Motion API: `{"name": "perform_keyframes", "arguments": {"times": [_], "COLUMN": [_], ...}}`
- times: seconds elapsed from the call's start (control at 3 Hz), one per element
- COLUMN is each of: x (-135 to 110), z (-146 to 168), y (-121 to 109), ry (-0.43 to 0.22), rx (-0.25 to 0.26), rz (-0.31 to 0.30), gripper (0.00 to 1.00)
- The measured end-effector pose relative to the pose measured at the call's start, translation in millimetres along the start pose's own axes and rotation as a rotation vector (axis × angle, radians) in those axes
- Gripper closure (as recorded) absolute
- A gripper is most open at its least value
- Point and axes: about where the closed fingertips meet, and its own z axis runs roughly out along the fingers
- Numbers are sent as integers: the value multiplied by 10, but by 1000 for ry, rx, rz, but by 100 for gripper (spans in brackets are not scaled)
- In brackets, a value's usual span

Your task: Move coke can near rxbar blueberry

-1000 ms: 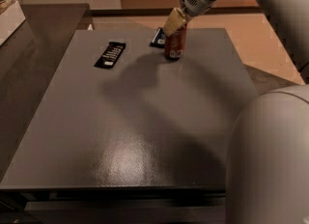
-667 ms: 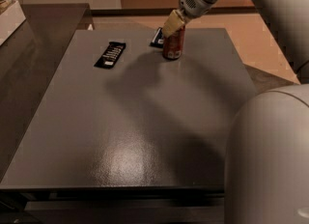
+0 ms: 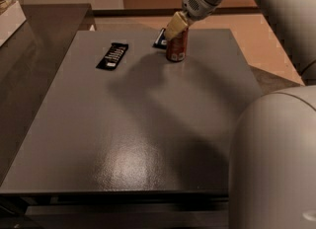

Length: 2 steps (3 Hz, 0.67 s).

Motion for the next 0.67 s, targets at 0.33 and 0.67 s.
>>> {"name": "perform_keyframes", "arguments": {"times": [0.33, 0.67], "x": [2, 2], "z": [36, 37], "y": [9, 9], "ry": [3, 3], "rx": [-4, -4], "rz": [0, 0], "gripper": [0, 0]}}
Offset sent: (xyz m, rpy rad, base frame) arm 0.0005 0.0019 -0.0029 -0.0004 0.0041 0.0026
